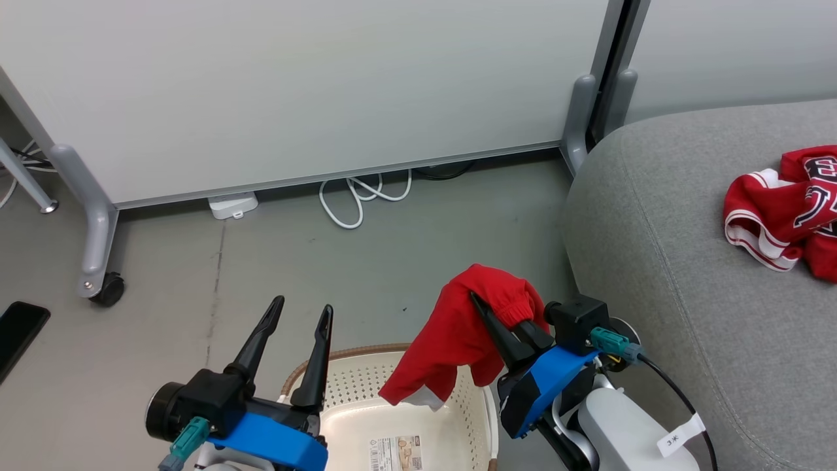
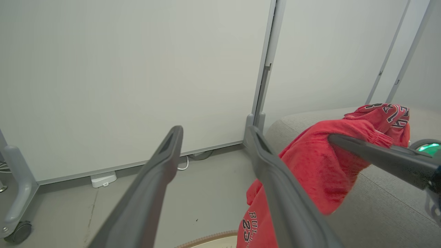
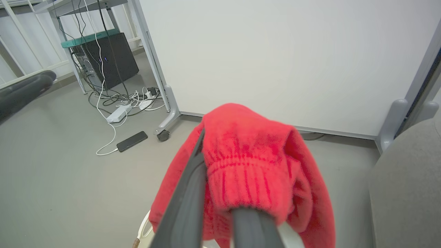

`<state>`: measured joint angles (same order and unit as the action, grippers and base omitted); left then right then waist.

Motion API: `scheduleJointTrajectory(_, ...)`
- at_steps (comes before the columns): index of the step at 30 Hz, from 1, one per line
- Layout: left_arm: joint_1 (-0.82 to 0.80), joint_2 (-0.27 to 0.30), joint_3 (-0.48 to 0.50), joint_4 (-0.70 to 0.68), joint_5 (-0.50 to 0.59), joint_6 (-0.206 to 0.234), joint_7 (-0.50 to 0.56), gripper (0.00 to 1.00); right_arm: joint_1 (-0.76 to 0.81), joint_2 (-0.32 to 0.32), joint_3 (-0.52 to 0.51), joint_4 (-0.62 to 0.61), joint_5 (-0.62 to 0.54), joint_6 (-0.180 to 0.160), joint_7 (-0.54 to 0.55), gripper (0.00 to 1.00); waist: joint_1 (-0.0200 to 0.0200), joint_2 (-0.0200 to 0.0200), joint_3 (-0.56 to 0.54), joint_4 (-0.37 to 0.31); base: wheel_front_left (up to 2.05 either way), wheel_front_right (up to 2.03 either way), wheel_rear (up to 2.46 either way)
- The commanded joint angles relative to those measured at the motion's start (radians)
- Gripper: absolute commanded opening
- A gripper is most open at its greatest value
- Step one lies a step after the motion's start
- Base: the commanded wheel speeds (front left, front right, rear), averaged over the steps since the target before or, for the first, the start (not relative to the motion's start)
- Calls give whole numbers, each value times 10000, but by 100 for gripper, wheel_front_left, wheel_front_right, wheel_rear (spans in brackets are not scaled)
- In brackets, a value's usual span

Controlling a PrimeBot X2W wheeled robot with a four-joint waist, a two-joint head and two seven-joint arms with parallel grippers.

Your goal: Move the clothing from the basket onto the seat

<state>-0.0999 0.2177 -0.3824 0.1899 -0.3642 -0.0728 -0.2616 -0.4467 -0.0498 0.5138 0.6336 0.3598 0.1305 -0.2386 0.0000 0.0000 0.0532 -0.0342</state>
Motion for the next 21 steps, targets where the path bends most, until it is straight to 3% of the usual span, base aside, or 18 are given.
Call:
scheduleJointTrajectory(1, 99, -60, 190, -23, 129, -81, -49, 100, 105, -10, -57, -101, -57, 5, 30, 0, 0, 0, 26, -70, 0, 0, 0)
scheduleJointTrajectory(8, 254, -306, 680, 49, 518, -334, -49, 100, 147, -12, -119, -410, -149, 5, 60, 0, 0, 0, 137, -680, 0, 0, 0)
scheduleJointTrajectory(21, 60, -504, 916, 169, 846, -552, -50, 100, 299, -7, -239, -833, -251, 5, 119, 0, 0, 0, 383, -2530, 0, 0, 0)
